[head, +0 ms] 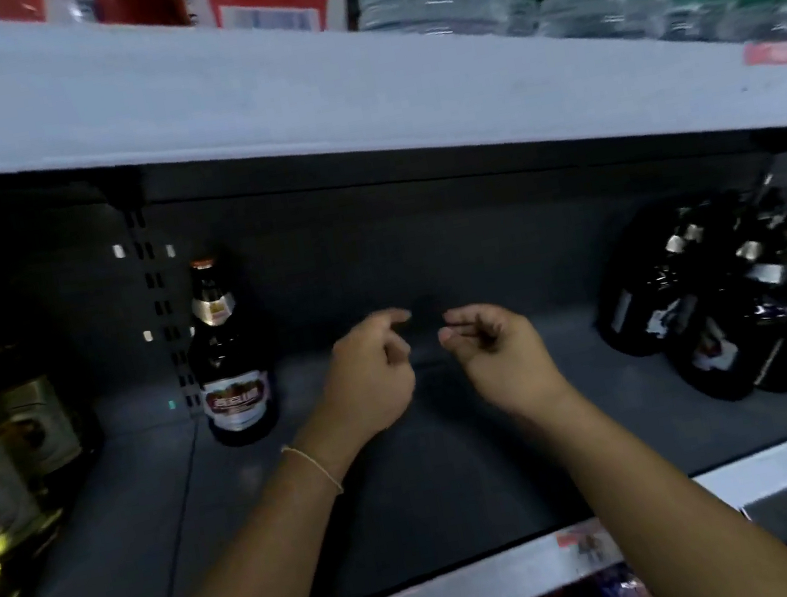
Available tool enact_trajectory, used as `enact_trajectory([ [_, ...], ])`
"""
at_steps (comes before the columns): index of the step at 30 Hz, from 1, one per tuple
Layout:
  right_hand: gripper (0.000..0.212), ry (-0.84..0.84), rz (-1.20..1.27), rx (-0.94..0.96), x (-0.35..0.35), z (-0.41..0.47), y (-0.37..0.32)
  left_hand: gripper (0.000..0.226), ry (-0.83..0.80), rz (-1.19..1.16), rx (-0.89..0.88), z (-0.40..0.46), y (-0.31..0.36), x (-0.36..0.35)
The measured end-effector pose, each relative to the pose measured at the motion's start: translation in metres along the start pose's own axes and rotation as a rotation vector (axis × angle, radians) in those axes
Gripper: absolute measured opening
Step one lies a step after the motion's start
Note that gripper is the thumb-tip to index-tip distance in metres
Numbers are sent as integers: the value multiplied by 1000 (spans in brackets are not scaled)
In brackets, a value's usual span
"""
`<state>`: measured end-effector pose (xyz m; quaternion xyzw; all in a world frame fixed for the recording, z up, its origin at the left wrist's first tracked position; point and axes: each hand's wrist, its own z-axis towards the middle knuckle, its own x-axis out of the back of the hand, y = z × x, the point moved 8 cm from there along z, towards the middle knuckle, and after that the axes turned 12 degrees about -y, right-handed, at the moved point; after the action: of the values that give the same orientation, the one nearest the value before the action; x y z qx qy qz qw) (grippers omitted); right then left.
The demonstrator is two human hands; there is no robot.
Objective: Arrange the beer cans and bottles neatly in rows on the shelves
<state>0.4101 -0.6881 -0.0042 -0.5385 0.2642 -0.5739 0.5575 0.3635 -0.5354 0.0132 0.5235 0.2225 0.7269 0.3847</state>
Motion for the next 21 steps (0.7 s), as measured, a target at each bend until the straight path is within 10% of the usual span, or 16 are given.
enact_trajectory([
  [21, 46, 654, -403, 85, 339, -66, 48, 50, -327, -86, -111, 113, 160, -253],
])
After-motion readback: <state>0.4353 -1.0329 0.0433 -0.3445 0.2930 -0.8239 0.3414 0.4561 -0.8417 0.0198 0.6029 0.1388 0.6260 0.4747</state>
